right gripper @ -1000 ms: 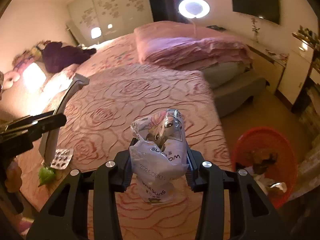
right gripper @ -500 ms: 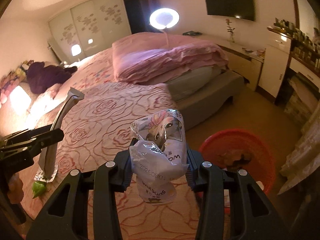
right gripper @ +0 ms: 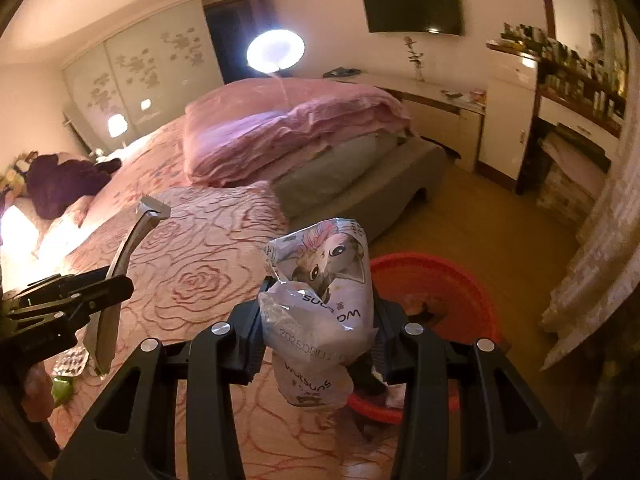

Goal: Collect trash
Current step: 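Carry the white packet and plastic bag over the red wastebasket and release both, then move both tools back over the bed toward the blister pack, then grasp the green snack packet with the left tool, then grasp the pill blister pack with the right tool, then carry the green packet and blister pack over the red wastebasket and release both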

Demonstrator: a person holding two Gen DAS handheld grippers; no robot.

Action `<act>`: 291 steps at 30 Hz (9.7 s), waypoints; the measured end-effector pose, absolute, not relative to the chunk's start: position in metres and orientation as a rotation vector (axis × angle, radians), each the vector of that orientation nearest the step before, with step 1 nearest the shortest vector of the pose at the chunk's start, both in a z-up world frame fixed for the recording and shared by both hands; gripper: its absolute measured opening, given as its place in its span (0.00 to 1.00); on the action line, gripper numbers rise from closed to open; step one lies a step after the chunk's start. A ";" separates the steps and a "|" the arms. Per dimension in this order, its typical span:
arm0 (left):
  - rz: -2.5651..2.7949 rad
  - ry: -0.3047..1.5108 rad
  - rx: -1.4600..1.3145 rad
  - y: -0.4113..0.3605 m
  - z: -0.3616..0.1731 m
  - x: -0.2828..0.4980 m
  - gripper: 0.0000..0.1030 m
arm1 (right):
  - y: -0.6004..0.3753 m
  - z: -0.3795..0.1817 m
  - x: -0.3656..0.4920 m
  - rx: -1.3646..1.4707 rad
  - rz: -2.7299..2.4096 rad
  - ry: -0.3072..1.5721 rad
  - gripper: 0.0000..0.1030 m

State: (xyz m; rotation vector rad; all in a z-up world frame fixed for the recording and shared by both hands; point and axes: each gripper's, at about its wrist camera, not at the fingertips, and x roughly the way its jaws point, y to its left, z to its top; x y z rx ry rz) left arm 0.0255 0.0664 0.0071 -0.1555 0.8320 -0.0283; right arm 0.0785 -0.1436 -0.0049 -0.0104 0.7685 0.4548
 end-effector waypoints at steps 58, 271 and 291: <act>-0.236 1.060 -0.075 -0.063 -0.073 0.134 0.59 | -0.244 -0.080 0.134 0.097 0.216 0.929 0.40; 0.282 0.853 -0.321 0.219 -0.023 -0.108 0.40 | 0.062 -0.058 0.001 -0.334 0.961 0.857 0.47; 0.176 0.817 -0.175 0.149 0.009 -0.034 0.40 | -0.035 -0.021 0.053 -0.147 0.693 0.785 0.47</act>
